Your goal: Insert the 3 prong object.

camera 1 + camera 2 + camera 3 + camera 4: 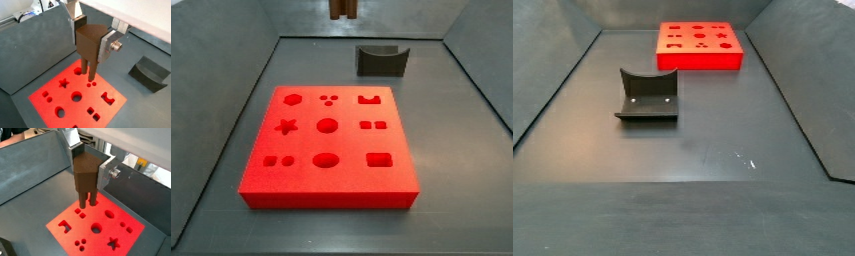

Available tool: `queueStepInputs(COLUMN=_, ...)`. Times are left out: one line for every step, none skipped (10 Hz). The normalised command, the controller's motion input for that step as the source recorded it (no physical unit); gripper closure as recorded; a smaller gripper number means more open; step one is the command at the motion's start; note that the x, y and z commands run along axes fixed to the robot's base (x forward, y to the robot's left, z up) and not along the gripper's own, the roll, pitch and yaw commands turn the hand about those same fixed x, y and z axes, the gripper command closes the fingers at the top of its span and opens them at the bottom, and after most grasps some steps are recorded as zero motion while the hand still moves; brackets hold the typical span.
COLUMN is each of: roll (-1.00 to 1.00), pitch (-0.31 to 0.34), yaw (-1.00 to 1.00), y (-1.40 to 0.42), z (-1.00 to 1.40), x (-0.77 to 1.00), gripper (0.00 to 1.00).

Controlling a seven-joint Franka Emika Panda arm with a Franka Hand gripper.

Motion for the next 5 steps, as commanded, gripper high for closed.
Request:
queueStepInputs(roll=0.0, pitch=0.02, yaw=0.0, y=0.0, z=-0.08, x=0.03, gripper=1.0)
queueStepInputs(roll=0.0, pitch=-0.01, yaw=0.0, y=0.0, z=-0.02, x=0.0, gripper=1.0)
queueStepInputs(roll=0.0, pitch=-0.004, yaw=0.0, y=0.0, z=0.0, x=-0.06, gripper=1.0)
queueStepInputs(roll=0.14, pitch=0.0, yaw=-0.01, y=0.05, z=-0.19, x=-0.13, gripper=1.0)
queueStepInputs(roll=0.2, pitch=0.06, yaw=0.04, y=0.63, z=-0.36, x=0.25, gripper=1.0)
